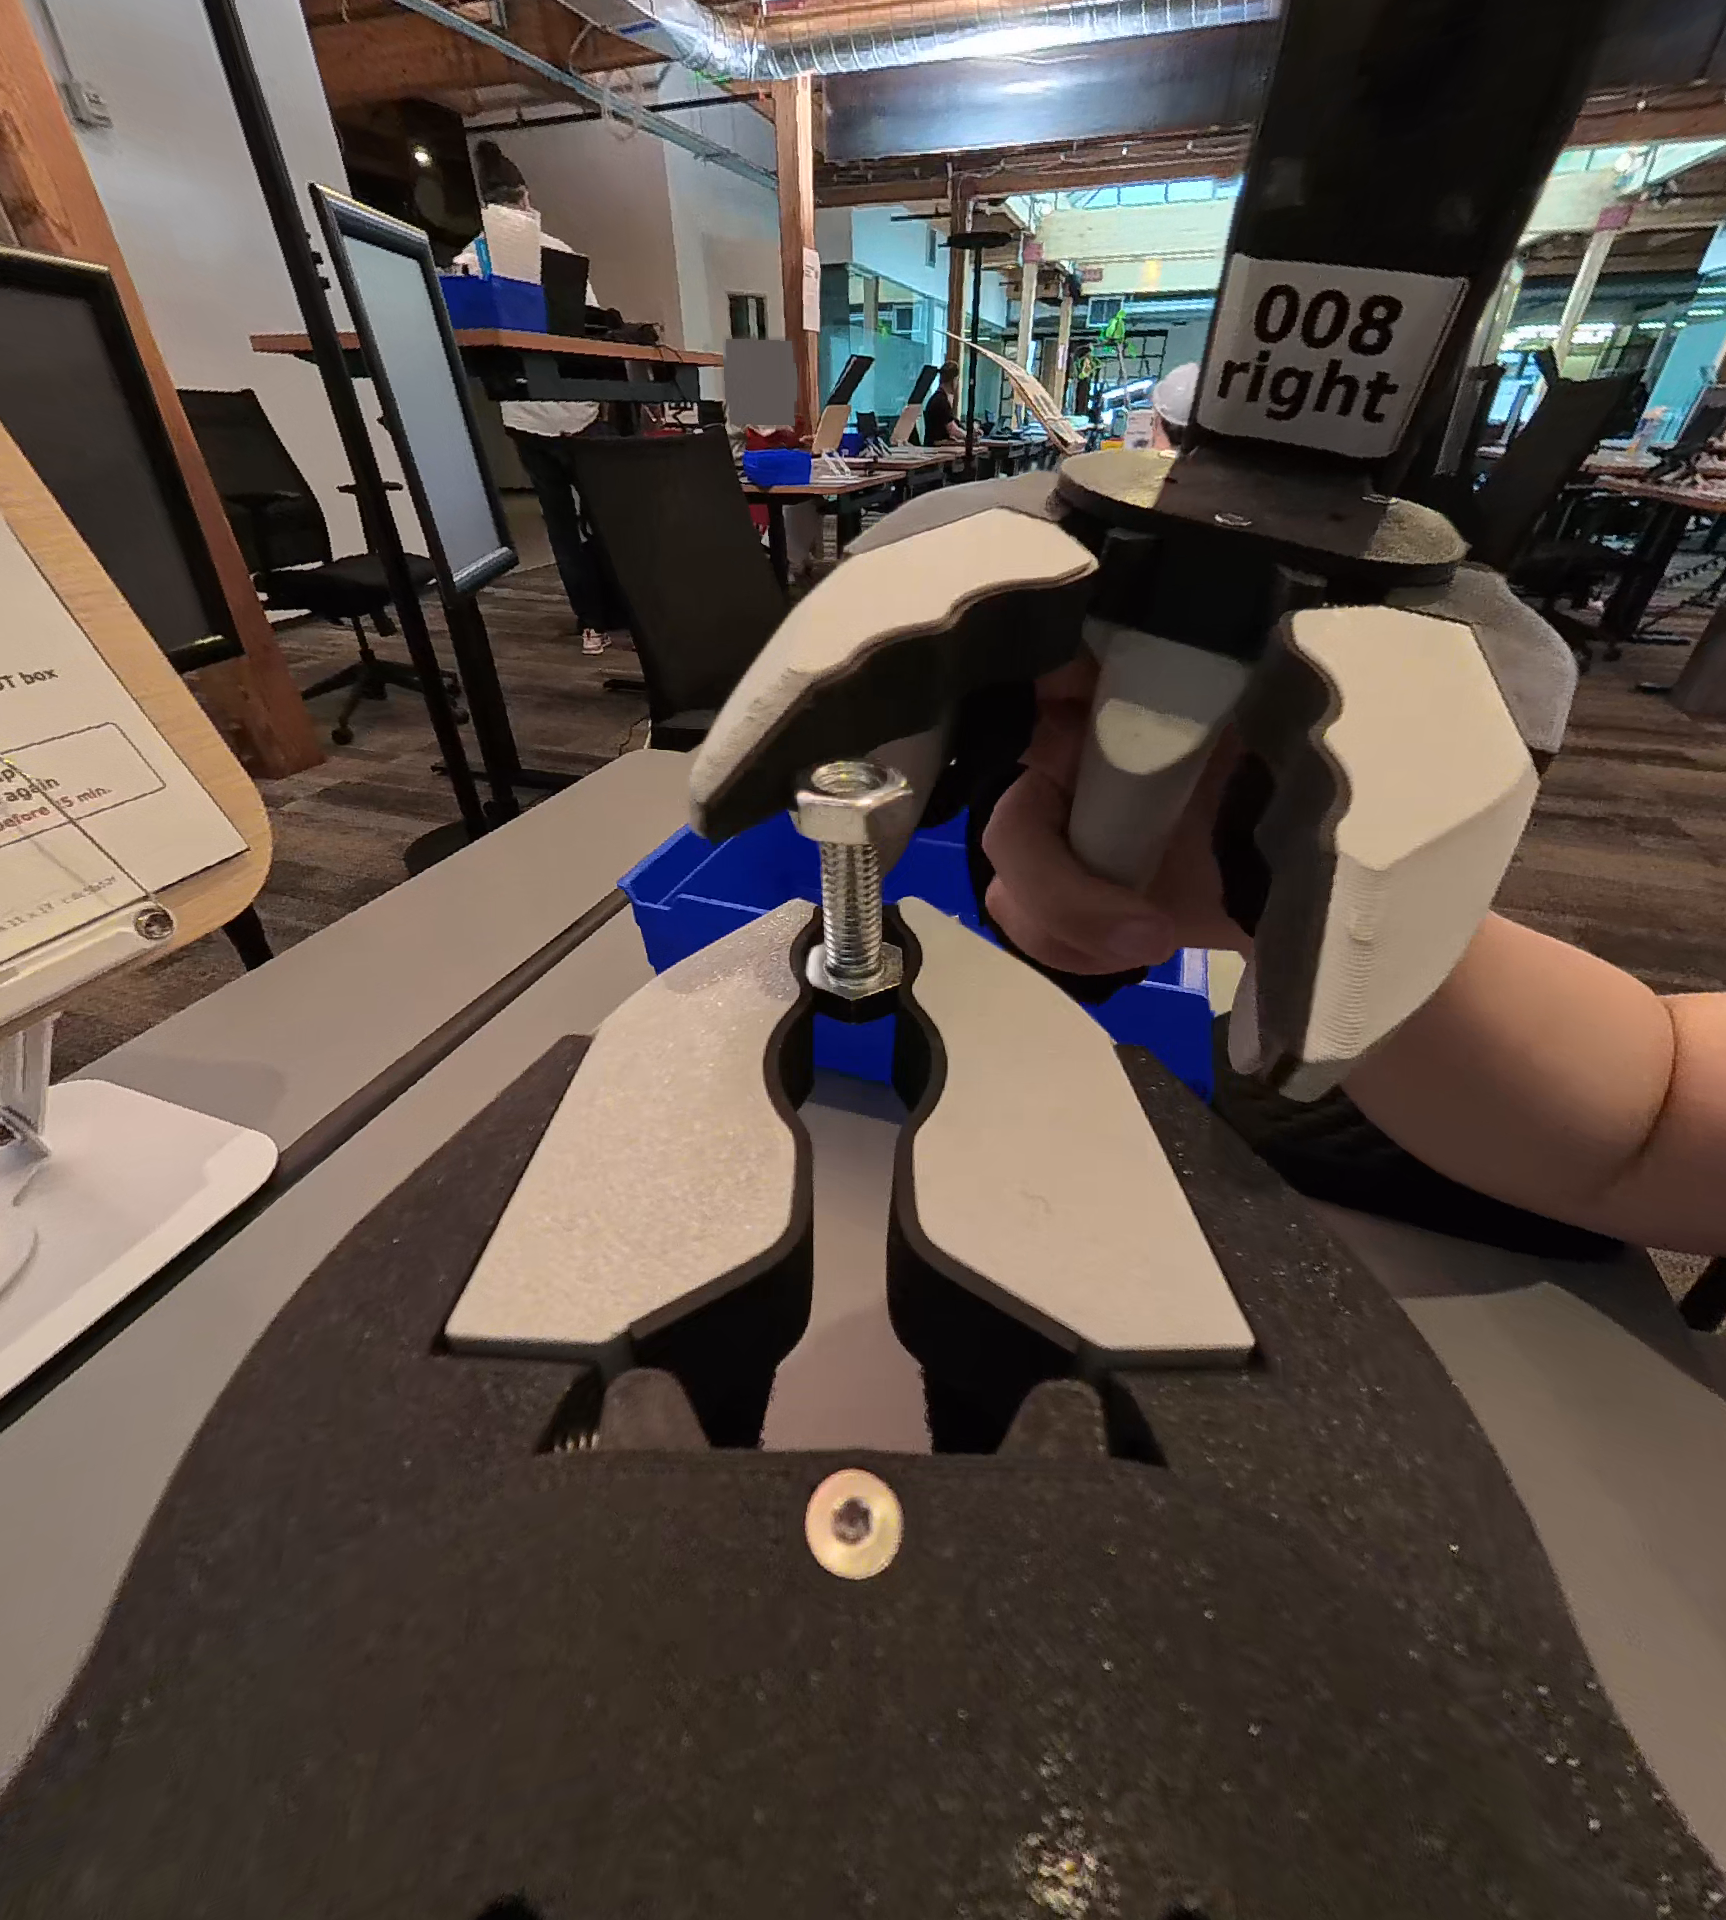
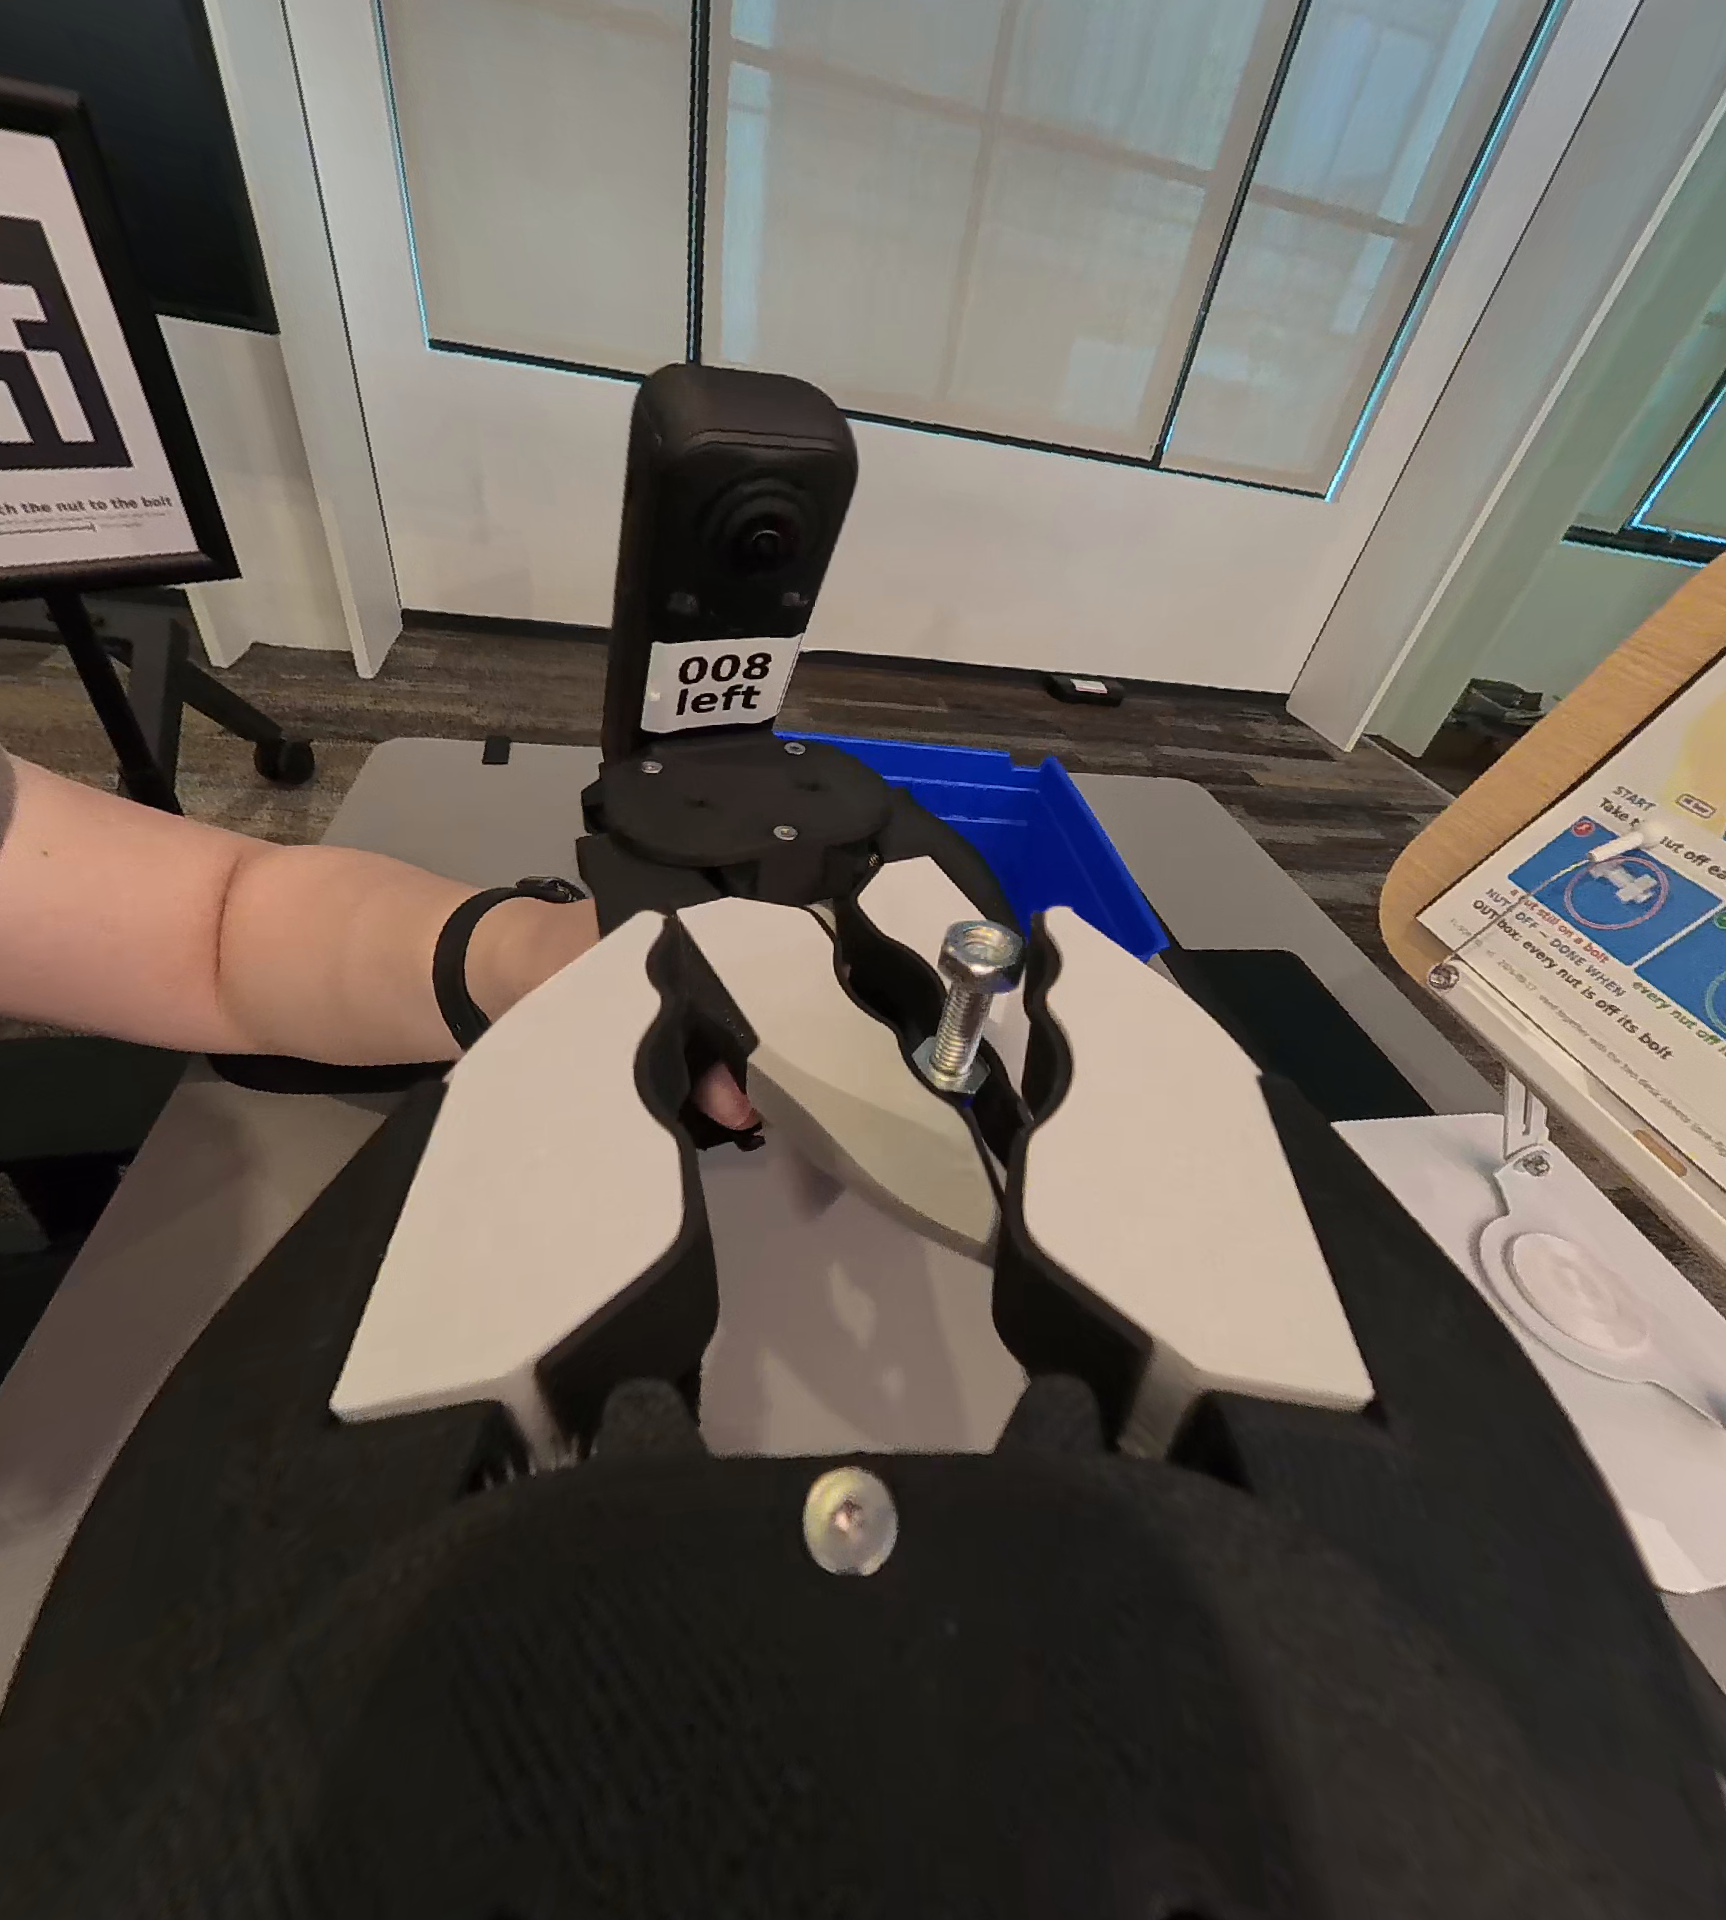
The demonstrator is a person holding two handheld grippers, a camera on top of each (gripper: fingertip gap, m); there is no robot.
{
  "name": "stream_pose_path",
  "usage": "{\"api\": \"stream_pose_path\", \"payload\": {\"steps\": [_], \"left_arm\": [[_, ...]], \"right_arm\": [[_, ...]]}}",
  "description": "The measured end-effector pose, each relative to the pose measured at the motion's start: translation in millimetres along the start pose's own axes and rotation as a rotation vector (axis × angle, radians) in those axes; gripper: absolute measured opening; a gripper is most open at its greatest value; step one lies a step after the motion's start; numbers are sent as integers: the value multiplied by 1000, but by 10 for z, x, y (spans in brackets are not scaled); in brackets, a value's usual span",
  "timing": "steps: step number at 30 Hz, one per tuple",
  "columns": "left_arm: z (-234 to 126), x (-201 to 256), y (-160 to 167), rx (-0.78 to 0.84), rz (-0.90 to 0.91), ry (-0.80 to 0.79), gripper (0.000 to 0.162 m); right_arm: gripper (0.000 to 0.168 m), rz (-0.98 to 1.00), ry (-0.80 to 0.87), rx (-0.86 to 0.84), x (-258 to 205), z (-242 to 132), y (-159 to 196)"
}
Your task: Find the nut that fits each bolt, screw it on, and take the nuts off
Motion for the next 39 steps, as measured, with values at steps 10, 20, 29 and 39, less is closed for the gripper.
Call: {"api": "stream_pose_path", "payload": {"steps": [10,20,29,39], "left_arm": [[-51,-94,-36,26,-26,-35,9],[-5,56,-36,19,-11,45,9],[-6,64,-41,23,-9,53,9],[4,101,-44,22,6,57,9]], "right_arm": [[62,9,9,4,39,-61,-22],[47,46,-1,73,90,-143,-84],[46,111,-69,99,77,-172,-93],[48,71,-79,61,4,-98,-56]]}}
Point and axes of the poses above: each gripper's, where its closed fingertips meet, z out along the fingers, y out of its underside, x = y × z across the jaws, the point moved 3 cm from there along -z, back along the fingers, and after that the axes turned 2 degrees about -z, right-handed, at the moved point
